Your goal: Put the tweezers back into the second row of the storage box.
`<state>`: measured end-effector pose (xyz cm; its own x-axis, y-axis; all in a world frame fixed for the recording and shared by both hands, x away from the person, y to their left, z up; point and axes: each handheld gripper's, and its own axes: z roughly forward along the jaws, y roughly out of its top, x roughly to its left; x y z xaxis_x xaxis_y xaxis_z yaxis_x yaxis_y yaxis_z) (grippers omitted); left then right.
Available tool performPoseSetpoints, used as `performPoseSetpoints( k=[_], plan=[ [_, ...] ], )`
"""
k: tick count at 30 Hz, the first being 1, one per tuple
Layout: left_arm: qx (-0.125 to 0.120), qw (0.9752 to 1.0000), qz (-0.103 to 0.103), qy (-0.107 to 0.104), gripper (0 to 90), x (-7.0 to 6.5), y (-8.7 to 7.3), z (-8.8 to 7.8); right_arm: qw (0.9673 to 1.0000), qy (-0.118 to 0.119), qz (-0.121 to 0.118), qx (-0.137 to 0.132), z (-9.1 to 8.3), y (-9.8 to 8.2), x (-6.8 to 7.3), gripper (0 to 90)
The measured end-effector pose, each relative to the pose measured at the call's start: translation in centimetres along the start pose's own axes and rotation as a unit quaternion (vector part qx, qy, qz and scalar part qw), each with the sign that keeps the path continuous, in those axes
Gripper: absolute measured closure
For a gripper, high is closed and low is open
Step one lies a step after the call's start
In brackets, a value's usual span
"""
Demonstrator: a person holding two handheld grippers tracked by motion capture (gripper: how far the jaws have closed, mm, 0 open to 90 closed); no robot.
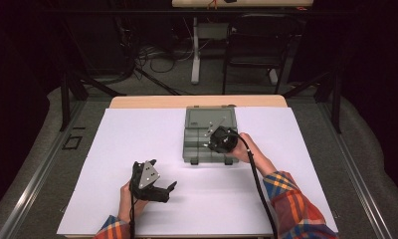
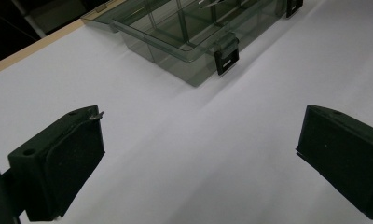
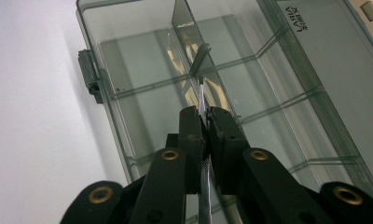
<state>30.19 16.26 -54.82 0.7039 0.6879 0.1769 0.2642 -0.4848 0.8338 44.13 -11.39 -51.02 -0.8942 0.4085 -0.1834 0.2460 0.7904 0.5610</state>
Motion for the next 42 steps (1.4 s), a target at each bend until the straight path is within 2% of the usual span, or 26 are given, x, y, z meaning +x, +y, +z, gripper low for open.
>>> performPoseSetpoints(
  k=[5,7,8,10,15,19,23,30,42],
  plan=[
    [0.0,1.0,0.003,0.001,0.0,0.0,0.0,0.0,1.0,0.007,-0.001,0.001,-0.1,0.0,0.1,82.8],
    [-0.001,1.0,0.002,0.002,0.0,0.1,0.0,-0.1,0.9999,0.016,0.002,-0.002,-0.2,0.0,0.0,71.3],
    [-0.001,1.0,0.003,0.003,0.0,0.1,0.0,-0.1,0.9998,0.015,0.004,-0.008,-0.4,0.0,0.0,63.3],
    [0.0,1.0,0.002,0.004,0.0,0.2,0.0,-0.1,0.9995,0.013,0.008,-0.028,-1.1,0.1,0.0,58.6],
    [0.0,1.0,0.002,0.002,0.0,0.1,0.0,0.0,0.998,0.001,0.028,-0.057,-2.9,-0.1,-0.1,29.5],
    [-0.001,1.0,0.0,0.001,0.0,0.1,-0.1,0.0,0.9955,0.001,0.052,-0.078,-3.9,-0.5,-0.2,15.4],
    [-0.002,1.0,-0.001,0.0,0.0,0.2,-0.1,0.0,0.9934,-0.002,0.07,-0.091,-4.7,-1.2,-0.4,9.0],
    [-0.001,1.0,-0.002,-0.001,0.0,0.3,-0.2,0.0,0.9914,-0.005,0.081,-0.103,-5.8,-2.4,0.0,2.4],
    [0.001,1.0,0.004,0.001,0.0,0.3,-0.2,0.0,0.9846,-0.024,0.098,-0.143,-7.4,-5.0,1.2,0.0]
  ],
)
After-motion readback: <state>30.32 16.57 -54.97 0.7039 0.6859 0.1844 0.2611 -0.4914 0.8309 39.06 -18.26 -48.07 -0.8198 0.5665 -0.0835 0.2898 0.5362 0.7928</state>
